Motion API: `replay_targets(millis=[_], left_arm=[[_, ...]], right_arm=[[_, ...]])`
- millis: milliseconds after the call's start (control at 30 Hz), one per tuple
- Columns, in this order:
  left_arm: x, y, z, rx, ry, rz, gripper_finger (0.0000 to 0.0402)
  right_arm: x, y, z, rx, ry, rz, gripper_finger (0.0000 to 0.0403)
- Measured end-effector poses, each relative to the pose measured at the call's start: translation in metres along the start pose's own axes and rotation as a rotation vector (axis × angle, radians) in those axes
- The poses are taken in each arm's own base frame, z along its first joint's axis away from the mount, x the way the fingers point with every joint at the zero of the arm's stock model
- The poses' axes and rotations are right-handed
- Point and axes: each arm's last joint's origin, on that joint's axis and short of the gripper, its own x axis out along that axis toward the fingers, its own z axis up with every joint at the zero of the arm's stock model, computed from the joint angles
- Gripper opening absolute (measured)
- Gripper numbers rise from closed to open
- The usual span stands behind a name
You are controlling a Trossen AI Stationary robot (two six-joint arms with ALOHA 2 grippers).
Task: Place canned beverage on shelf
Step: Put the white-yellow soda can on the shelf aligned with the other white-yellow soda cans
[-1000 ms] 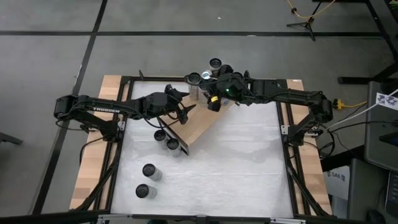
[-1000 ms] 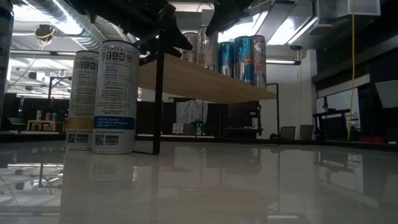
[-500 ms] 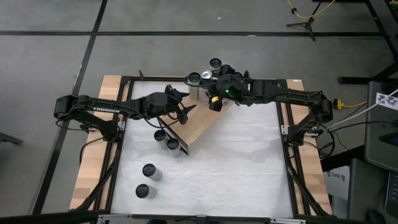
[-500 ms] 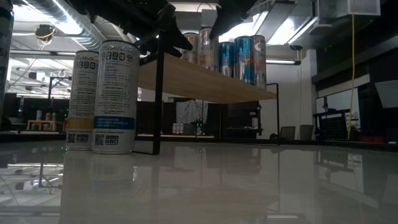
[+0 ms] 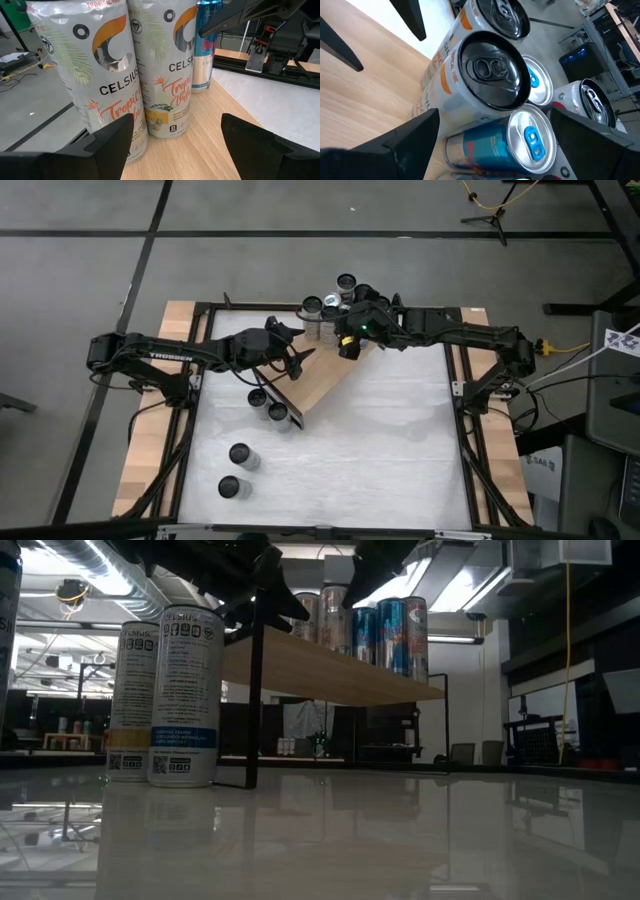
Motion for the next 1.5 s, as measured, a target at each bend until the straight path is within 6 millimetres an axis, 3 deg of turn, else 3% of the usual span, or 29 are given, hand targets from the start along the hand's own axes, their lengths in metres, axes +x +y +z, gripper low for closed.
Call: replay_targets(millis=[400, 600, 767, 967, 1233, 1500], left_arm=[[-0.002, -0.003, 0.000, 0.003, -0.002, -0.015, 0.0295], [-0.021, -0.013, 0.012, -0.006, -0.063, -0.075, 0.0295], [-0.049, -0.024, 0.024, -0.014, -0.123, -0.157, 0.0295], [-0.086, -0.037, 0.025, -0.047, -0.094, -0.253, 0.0295], [-0.128, -0.040, 0.000, -0.053, 0.135, -0.262, 0.0295], [-0.148, -0.039, -0.026, -0.052, 0.371, -0.248, 0.0295]], right_arm=[[-0.013, -0.008, 0.006, 0.003, -0.008, 0.005, 0.0376], [-0.031, -0.010, 0.009, -0.017, -0.008, 0.036, 0.0376], [-0.049, 0.006, 0.014, -0.072, -0.024, 0.092, 0.0376], [-0.072, 0.037, 0.016, -0.160, -0.043, 0.175, 0.0376], [-0.098, 0.071, 0.016, -0.198, -0.083, 0.262, 0.0376], [-0.111, 0.088, 0.014, -0.242, -0.109, 0.305, 0.0376]])
